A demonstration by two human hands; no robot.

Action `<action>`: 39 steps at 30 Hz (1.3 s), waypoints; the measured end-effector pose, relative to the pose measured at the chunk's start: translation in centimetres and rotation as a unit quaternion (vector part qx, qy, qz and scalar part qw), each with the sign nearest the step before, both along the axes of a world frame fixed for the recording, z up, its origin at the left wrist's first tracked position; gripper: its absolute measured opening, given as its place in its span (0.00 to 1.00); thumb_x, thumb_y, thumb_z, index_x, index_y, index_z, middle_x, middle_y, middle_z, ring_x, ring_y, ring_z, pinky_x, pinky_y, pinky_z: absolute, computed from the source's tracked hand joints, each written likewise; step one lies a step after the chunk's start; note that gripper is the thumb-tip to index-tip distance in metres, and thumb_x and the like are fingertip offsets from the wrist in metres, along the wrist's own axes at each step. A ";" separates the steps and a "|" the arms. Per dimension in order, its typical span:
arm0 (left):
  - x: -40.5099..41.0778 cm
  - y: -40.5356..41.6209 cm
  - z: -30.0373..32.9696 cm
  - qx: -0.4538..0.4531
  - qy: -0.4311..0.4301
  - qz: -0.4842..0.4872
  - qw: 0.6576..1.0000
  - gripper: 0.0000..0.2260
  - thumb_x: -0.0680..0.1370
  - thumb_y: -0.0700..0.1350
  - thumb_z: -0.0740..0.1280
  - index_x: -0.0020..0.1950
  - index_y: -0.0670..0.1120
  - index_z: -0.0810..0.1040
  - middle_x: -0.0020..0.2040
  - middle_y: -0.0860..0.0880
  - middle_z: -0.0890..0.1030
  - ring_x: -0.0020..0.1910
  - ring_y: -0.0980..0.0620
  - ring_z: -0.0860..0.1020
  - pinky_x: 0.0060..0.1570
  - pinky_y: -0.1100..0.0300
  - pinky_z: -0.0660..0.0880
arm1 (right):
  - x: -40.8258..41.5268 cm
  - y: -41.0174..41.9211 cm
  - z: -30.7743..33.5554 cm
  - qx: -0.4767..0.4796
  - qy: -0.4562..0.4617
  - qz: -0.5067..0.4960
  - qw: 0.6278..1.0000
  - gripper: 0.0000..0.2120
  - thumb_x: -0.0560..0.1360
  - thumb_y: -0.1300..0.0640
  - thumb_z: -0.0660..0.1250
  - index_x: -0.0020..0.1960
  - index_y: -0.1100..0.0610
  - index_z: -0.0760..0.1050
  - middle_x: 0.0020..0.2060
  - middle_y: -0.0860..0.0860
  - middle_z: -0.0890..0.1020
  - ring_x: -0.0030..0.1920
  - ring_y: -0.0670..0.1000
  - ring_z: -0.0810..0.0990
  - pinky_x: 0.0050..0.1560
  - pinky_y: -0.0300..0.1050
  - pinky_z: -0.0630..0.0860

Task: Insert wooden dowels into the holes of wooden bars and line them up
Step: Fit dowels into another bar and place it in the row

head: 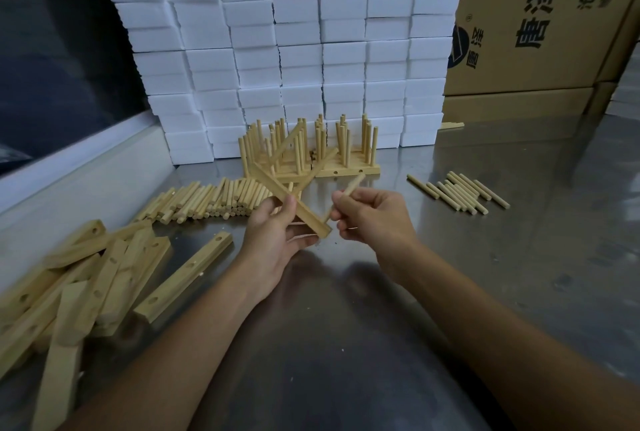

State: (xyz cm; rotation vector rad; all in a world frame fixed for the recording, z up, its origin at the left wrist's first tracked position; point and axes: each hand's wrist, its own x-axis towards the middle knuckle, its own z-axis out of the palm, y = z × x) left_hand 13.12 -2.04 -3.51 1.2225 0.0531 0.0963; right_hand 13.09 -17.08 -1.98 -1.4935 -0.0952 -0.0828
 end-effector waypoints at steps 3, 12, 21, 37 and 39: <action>0.0 -0.1 -0.1 0.011 -0.006 0.009 1.000 0.03 0.82 0.40 0.63 0.55 0.42 0.73 0.45 0.41 0.82 0.40 0.44 0.84 0.36 0.55 0.80 | 0.4 -0.2 -0.7 -0.087 -0.030 -0.053 0.994 0.13 0.79 0.52 0.69 0.41 0.59 0.83 0.32 0.50 0.83 0.31 0.44 0.79 0.36 0.37 0.79; 0.0 -0.1 -0.3 0.038 0.008 -0.002 0.999 0.09 0.81 0.39 0.66 0.58 0.37 0.73 0.51 0.35 0.84 0.43 0.43 0.85 0.33 0.59 0.79 | 1.1 -0.7 -1.8 -0.234 -0.062 -0.001 0.970 0.06 0.76 0.50 0.71 0.41 0.45 0.80 0.36 0.44 0.82 0.39 0.43 0.80 0.39 0.35 0.73; 0.5 0.1 -0.7 0.127 0.009 0.077 0.989 0.06 0.80 0.38 0.67 0.55 0.41 0.75 0.42 0.41 0.80 0.28 0.51 0.79 0.28 0.59 0.78 | 3.4 -5.4 -2.2 -0.268 -0.020 -0.188 0.945 0.10 0.76 0.50 0.73 0.38 0.54 0.81 0.33 0.50 0.82 0.34 0.47 0.77 0.32 0.40 0.70; 0.4 1.6 -1.6 0.665 -0.070 0.173 0.723 0.04 0.78 0.46 0.64 0.43 0.52 0.73 0.36 0.56 0.74 0.36 0.54 0.72 0.32 0.58 0.64 | 9.7 -5.3 -2.2 -0.443 0.013 -0.201 0.873 0.09 0.78 0.51 0.70 0.46 0.57 0.79 0.45 0.55 0.82 0.44 0.54 0.79 0.46 0.46 0.75; 0.6 1.6 -1.7 0.669 -0.069 0.170 0.720 0.04 0.78 0.47 0.64 0.43 0.52 0.73 0.37 0.56 0.75 0.37 0.53 0.72 0.35 0.58 0.66 | 11.0 -5.0 -2.2 -0.450 0.013 -0.197 0.871 0.10 0.79 0.51 0.69 0.49 0.58 0.79 0.50 0.57 0.81 0.47 0.57 0.80 0.50 0.49 0.77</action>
